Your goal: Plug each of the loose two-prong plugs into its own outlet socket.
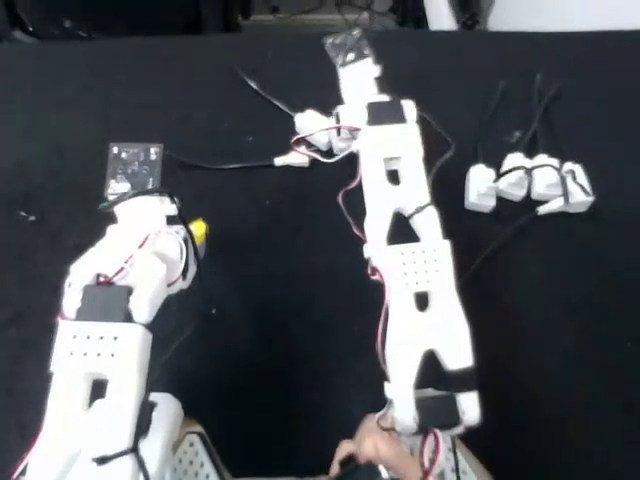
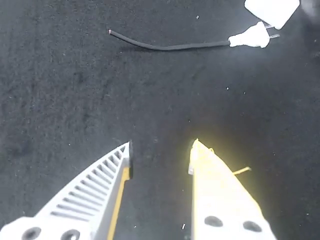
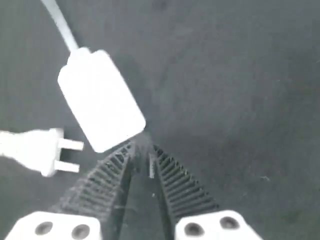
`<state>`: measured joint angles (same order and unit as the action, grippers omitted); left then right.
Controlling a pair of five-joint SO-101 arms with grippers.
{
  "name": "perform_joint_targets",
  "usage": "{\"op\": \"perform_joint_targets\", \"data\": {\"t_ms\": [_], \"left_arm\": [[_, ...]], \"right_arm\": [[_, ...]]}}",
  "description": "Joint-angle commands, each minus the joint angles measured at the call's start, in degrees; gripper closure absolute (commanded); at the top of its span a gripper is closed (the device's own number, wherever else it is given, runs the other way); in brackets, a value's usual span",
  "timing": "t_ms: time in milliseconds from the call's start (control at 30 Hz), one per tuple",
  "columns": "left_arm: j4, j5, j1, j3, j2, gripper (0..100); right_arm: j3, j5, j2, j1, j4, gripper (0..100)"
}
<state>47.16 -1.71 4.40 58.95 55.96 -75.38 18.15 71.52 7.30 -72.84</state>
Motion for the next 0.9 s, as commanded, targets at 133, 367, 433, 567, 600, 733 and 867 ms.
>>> {"op": "perform_joint_targets", "data": {"t_ms": [133, 367, 433, 567, 600, 733, 867], "left_arm": [[0.2, 1.3, -0.4, -0.5, 1.1, 80], [-2.9, 9.8, 5.4, -7.4, -8.3, 80], [-3.0, 10.8, 5.8, -14.8, -15.6, 80], [-2.5, 10.6, 5.6, -35.6, -34.3, 80], [-2.3, 10.4, 4.7, -41.3, -39.9, 80], [2.9, 0.2, -0.3, -66.6, -62.1, 80], [6.8, -8.2, -3.6, -90.2, -80.8, 80]], "right_arm": [[-7.2, 15.2, 0.7, -0.4, -6.6, 98.8], [-19.7, -0.9, -2.3, -7.5, -20.3, 98.8], [-20.1, -1.8, -4.0, -8.0, -25.3, 98.8], [-20.2, -4.6, -5.3, -9.1, -28.0, 98.8], [-20.1, -4.8, -5.5, -9.4, -28.0, 98.8], [-20.0, -6.8, -7.2, -9.9, -28.3, 98.8], [-19.9, -8.4, -9.5, -11.1, -28.5, 98.8]]}}
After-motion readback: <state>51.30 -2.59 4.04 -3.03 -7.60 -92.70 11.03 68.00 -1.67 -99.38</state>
